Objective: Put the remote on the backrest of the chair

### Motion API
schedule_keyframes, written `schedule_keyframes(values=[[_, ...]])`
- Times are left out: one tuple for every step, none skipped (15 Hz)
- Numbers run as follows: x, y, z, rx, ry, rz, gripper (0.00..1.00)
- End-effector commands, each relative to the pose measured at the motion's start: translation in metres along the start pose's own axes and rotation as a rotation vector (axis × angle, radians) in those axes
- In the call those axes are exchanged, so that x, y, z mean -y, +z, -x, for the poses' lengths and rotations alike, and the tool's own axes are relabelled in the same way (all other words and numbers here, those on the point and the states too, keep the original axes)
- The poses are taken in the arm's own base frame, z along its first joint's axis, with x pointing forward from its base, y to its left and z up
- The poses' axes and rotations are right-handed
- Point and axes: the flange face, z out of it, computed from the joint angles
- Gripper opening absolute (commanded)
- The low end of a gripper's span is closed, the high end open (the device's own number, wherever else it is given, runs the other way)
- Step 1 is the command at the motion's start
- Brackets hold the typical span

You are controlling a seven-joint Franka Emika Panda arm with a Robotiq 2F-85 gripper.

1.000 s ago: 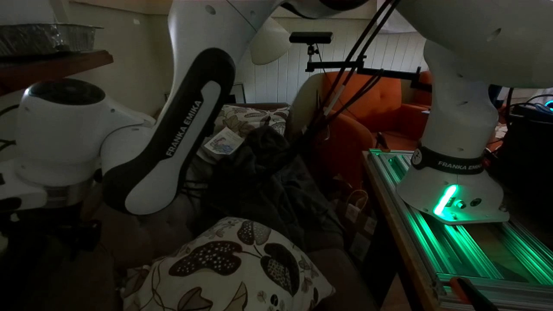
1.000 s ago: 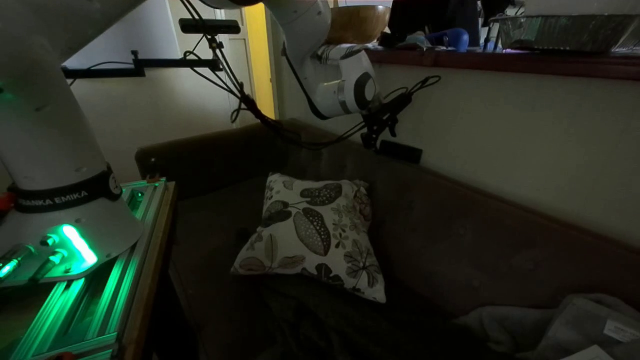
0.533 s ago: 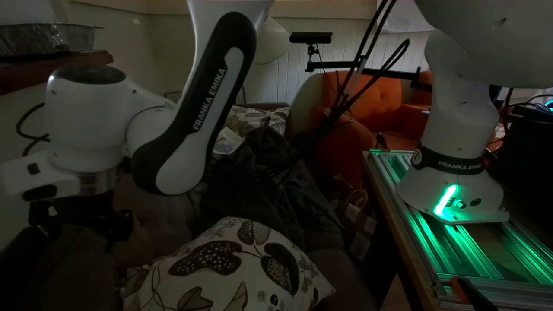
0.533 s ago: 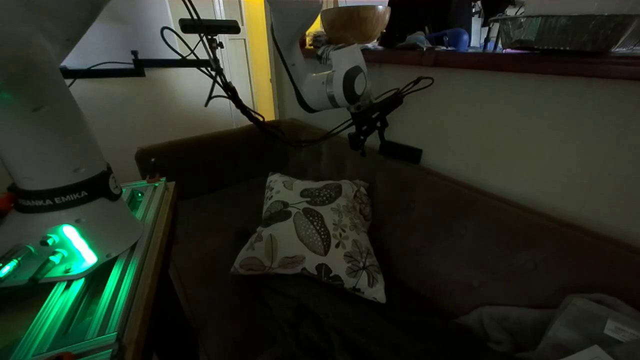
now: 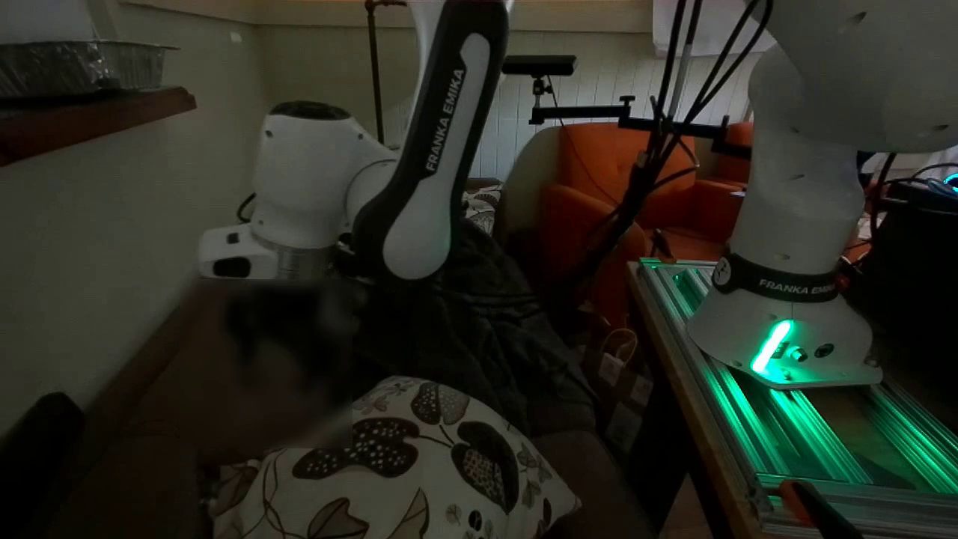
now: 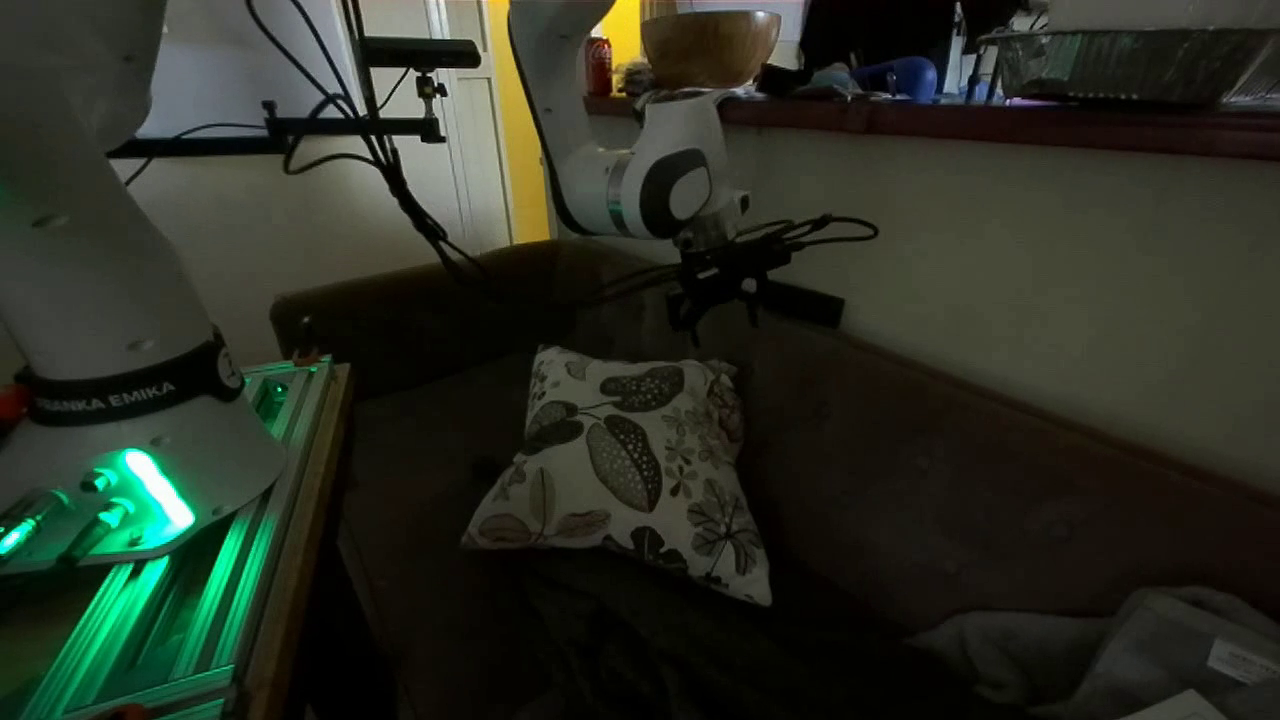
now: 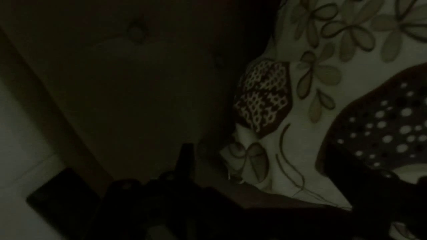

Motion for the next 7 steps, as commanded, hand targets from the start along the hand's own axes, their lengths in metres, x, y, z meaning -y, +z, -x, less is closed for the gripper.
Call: schedule_keyframes(values=[[0.042,-0.038,0.051,0.007,0.205,0.000,1.00],[0.016,-0.011,0.031,0.004,0.108,-0.004,1.00],[0.025,-0.017,0.044,0.008,0.145,-0.003,1.00],[0.031,-0.022,0.051,0.012,0.165,-0.005,1.00],[0.035,-0.026,0.054,0.014,0.174,-0.007,1.00],[0.036,-0.029,0.053,0.014,0.178,-0.006,1.00],[0.037,-0.030,0.052,0.013,0.180,-0.006,1.00]])
